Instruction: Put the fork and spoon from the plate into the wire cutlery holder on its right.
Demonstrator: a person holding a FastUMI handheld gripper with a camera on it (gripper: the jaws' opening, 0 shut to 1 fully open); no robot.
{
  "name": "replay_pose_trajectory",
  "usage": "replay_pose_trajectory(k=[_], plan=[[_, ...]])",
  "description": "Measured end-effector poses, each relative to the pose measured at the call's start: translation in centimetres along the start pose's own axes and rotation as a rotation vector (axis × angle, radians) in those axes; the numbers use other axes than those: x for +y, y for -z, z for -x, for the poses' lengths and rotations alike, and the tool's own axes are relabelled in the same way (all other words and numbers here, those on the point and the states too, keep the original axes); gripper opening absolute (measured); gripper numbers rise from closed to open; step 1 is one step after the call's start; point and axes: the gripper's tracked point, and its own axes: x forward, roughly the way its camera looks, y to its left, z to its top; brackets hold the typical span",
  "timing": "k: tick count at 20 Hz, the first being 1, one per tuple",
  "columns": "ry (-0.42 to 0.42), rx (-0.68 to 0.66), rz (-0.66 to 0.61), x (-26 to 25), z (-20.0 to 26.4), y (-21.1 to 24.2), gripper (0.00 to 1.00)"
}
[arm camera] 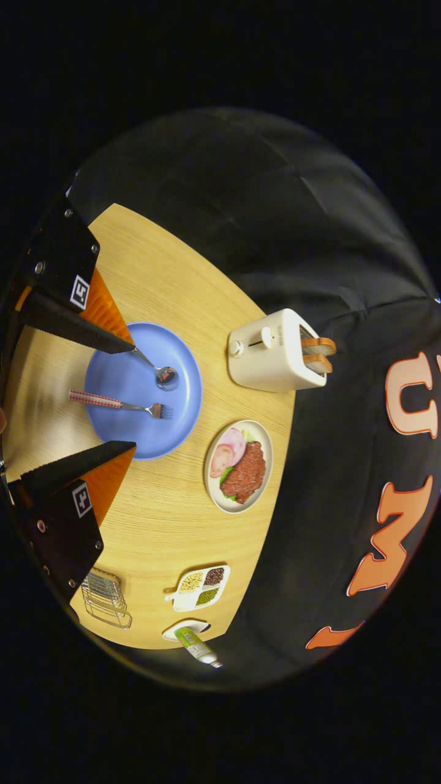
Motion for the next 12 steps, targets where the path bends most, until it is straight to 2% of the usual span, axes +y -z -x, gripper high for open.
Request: replay_pose_trajectory(k=[6,12], plan=[[-0.003,0.204,-0.001,0.5,-3.8,4.2,0.74],[0.043,0.318,0.007,-0.2,-6.1,6.2,0.54]])
